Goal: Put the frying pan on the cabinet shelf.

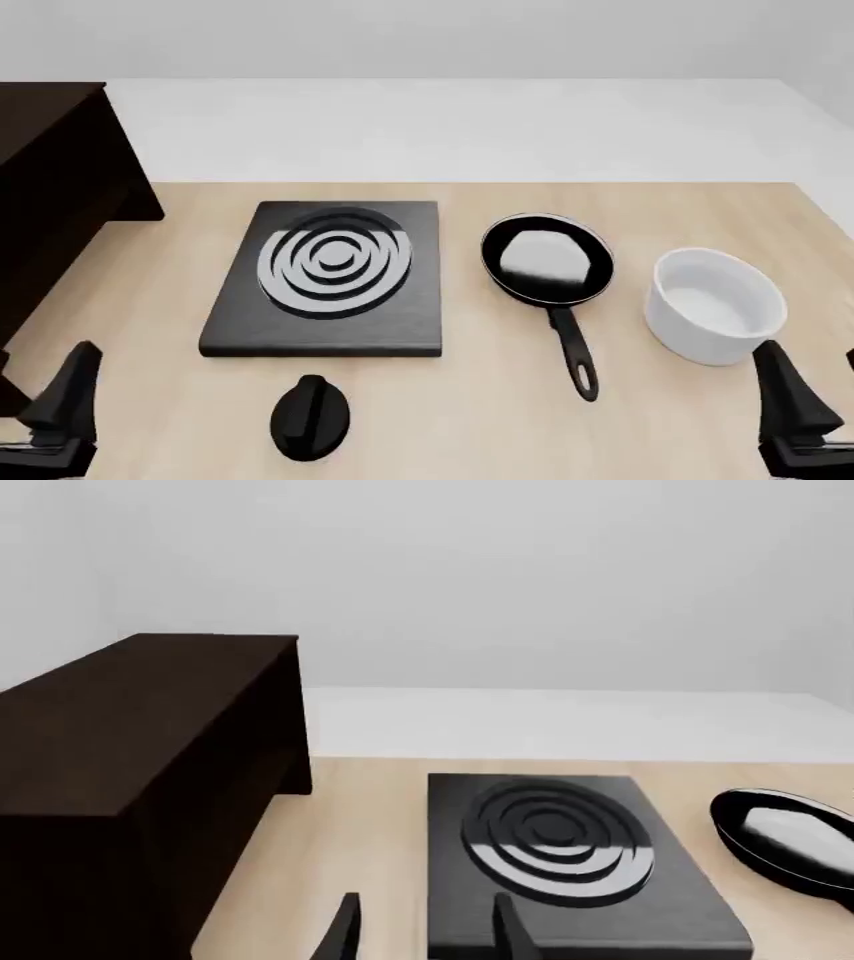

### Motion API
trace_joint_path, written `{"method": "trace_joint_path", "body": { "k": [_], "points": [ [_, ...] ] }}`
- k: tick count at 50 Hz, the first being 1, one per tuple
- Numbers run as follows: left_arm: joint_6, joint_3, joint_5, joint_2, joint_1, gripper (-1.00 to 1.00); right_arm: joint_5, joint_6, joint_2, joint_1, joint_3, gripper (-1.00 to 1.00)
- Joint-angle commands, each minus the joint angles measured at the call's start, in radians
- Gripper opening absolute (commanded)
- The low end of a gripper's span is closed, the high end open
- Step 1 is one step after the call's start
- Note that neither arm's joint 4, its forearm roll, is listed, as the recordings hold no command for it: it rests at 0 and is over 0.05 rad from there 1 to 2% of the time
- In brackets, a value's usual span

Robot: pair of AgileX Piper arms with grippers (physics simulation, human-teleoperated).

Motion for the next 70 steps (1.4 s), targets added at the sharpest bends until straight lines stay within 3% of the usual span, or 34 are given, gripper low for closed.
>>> {"method": "trace_joint_path", "body": {
  "k": [1, 6, 10, 11, 12, 14, 18, 21, 23, 26, 30, 36, 37, 42, 49, 50, 56, 59, 62, 63, 65, 67, 69, 70],
  "points": [
    [-0.044, -0.104, 0.119, 0.001, 0.009, 1.00, 0.081, 0.028, 0.000, -0.028, -0.073, 1.00],
    [-0.032, -0.213, 0.229, -0.002, -0.051, 1.00, 0.117, 0.012, 0.001, -0.028, -0.102, 1.00],
    [-0.027, -0.266, 0.301, 0.003, -0.090, 1.00, 0.156, 0.039, 0.001, -0.029, -0.143, 1.00],
    [-0.033, -0.277, 0.305, 0.012, -0.092, 1.00, 0.170, -0.023, 0.001, -0.027, -0.162, 1.00],
    [-0.038, -0.281, 0.305, 0.019, -0.096, 1.00, 0.179, -0.031, 0.001, -0.018, -0.173, 1.00],
    [-0.053, -0.298, 0.317, 0.035, -0.104, 1.00, 0.229, 0.004, 0.002, -0.013, -0.210, 1.00],
    [-0.043, -0.292, 0.316, 0.044, -0.112, 1.00, 0.285, -0.044, 0.030, 0.002, -0.284, 1.00],
    [-0.051, -0.282, 0.300, 0.078, -0.118, 1.00, 0.317, -0.022, 0.095, 0.019, -0.332, 1.00],
    [-0.066, -0.296, 0.306, 0.088, -0.110, 1.00, 0.328, -0.065, 0.122, 0.021, -0.354, 1.00],
    [-0.061, -0.307, 0.309, 0.099, -0.103, 1.00, 0.355, -0.051, 0.159, 0.025, -0.400, 1.00],
    [-0.066, -0.330, 0.320, 0.115, -0.103, 1.00, 0.393, -0.085, 0.207, 0.030, -0.475, 1.00],
    [-0.068, -0.319, 0.307, 0.128, -0.112, 1.00, 0.417, -0.072, 0.305, 0.078, -0.527, 1.00],
    [-0.066, -0.317, 0.306, 0.128, -0.114, 1.00, 0.416, -0.041, 0.348, 0.119, -0.527, 1.00],
    [-0.062, -0.316, 0.300, 0.133, -0.122, 1.00, 0.401, -0.079, 0.464, 0.107, -0.564, 1.00],
    [-0.067, -0.309, 0.296, 0.129, -0.122, 1.00, 0.466, -0.121, 0.621, 0.209, -0.647, 1.00],
    [-0.068, -0.311, 0.299, 0.128, -0.122, 1.00, 0.483, -0.089, 0.652, 0.214, -0.664, 1.00],
    [-0.066, -0.326, 0.300, 0.128, -0.123, 1.00, 0.582, -0.057, 0.779, 0.209, -0.769, 1.00],
    [-0.074, -0.322, 0.287, 0.135, -0.115, 1.00, 0.619, -0.116, 0.830, 0.227, -0.808, 1.00],
    [-0.125, -0.321, 0.285, 0.137, -0.138, 1.00, 0.658, -0.072, 0.874, 0.259, -0.878, 1.00],
    [-0.148, -0.325, 0.290, 0.135, -0.138, 1.00, 0.665, -0.071, 0.895, 0.252, -0.887, 1.00],
    [-0.112, -0.323, 0.288, 0.134, -0.135, 1.00, 0.674, -0.089, 0.939, 0.239, -0.896, 1.00],
    [-0.124, -0.329, 0.290, 0.141, -0.135, 1.00, 0.676, -0.106, 0.971, 0.222, -0.902, 1.00],
    [-0.133, -0.331, 0.296, 0.138, -0.134, 1.00, 0.684, -0.089, 1.005, 0.234, -0.900, 1.00],
    [-0.126, -0.325, 0.293, 0.136, -0.134, 1.00, 0.693, -0.054, 1.031, 0.246, -0.907, 1.00]
  ]
}}
